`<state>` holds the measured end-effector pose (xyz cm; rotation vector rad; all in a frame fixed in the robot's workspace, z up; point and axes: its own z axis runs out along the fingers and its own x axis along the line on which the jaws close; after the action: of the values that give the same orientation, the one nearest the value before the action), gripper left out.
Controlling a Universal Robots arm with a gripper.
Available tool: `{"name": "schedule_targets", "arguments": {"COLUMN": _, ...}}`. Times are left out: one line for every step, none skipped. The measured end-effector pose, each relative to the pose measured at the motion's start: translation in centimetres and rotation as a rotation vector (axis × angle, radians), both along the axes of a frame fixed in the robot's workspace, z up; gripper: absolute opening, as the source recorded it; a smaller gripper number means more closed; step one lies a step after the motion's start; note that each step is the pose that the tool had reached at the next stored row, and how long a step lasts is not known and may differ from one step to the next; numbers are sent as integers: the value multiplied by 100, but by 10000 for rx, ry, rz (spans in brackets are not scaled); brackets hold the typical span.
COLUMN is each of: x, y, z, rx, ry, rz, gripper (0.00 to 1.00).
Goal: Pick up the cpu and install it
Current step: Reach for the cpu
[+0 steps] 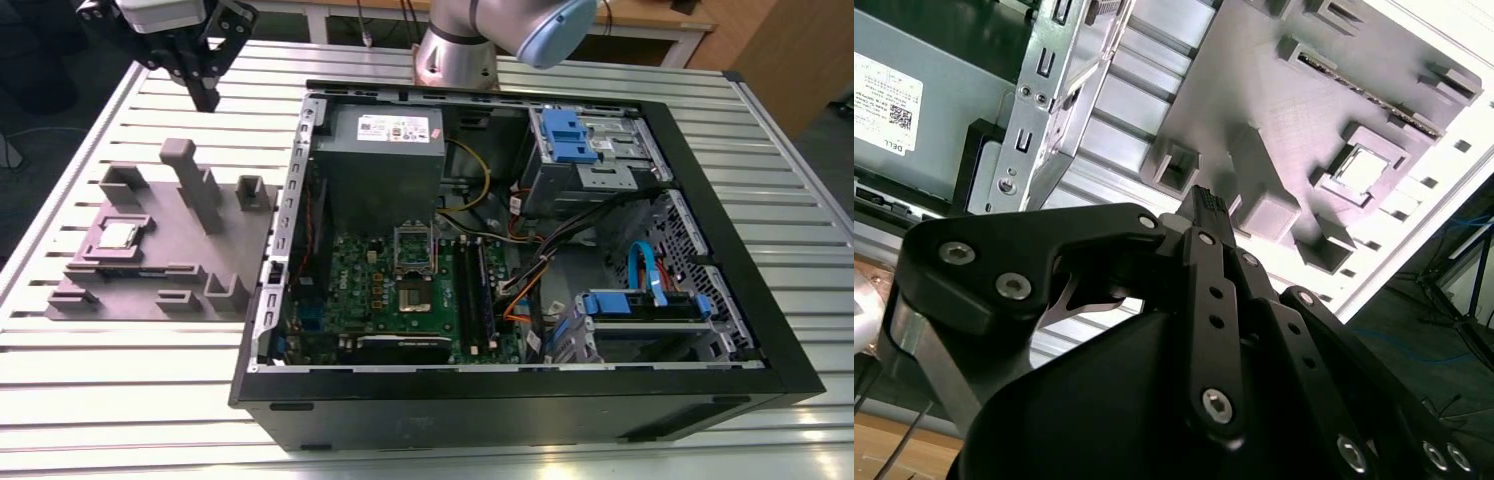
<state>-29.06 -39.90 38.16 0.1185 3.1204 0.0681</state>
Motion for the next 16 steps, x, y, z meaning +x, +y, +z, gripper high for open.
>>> {"name": "schedule_targets", "arguments": {"x": 0, "y": 0, "z": 0, "rx": 0, "ry": 0, "rz": 0, "gripper": 11}}
{"name": "schedule_targets", "arguments": {"x": 0, "y": 0, "z": 0, "rx": 0, "ry": 0, "rz": 0, "gripper": 11}}
{"name": "schedule_targets", "arguments": {"x": 0, "y": 0, "z": 0, "rx": 0, "ry": 0, "rz": 0, "gripper": 11}}
{"name": "schedule_targets", "arguments": {"x": -1, "y": 0, "z": 0, "rx": 0, "ry": 0, "rz": 0, "gripper": 11}}
{"name": "schedule_targets", "arguments": {"x": -5, "y": 0, "z": 0, "rx": 0, "ry": -1, "rz": -1, "gripper": 11}}
{"name": "schedule_targets", "arguments": {"x": -11, "y": 0, "z": 0, "rx": 0, "ry": 0, "rz": -2, "gripper": 11}}
{"name": "schedule_targets", "arguments": {"x": -19, "y": 0, "z": 0, "rx": 0, "ry": 0, "rz": -2, "gripper": 11}}
{"name": "schedule_targets", "arguments": {"x": -28, "y": 0, "z": 0, "rx": 0, "ry": 0, "rz": 0, "gripper": 11}}
{"name": "schedule_targets", "arguments": {"x": -36, "y": 0, "z": 0, "rx": 0, "ry": 0, "rz": -1, "gripper": 11}}
{"name": "schedule_targets", "arguments": {"x": -45, "y": 0, "z": 0, "rx": 0, "ry": 0, "rz": 0, "gripper": 11}}
{"name": "schedule_targets", "arguments": {"x": -55, "y": 0, "z": 0, "rx": 0, "ry": 0, "rz": 0, "gripper": 11}}
{"name": "schedule_targets", "arguments": {"x": -65, "y": 0, "z": 0, "rx": 0, "ry": -1, "rz": -1, "gripper": 11}}
{"name": "schedule_targets", "arguments": {"x": -75, "y": 0, "z": 0, "rx": 0, "ry": 0, "rz": -1, "gripper": 11}}
{"name": "schedule_targets", "arguments": {"x": -87, "y": 0, "z": -1, "rx": 0, "ry": -1, "rz": 0, "gripper": 11}}
{"name": "schedule_targets", "arguments": {"x": -100, "y": 0, "z": -1, "rx": 0, "ry": 0, "rz": 0, "gripper": 11}}
{"name": "schedule_targets", "arguments": {"x": -110, "y": 0, "z": -1, "rx": 0, "ry": 0, "rz": 0, "gripper": 11}}
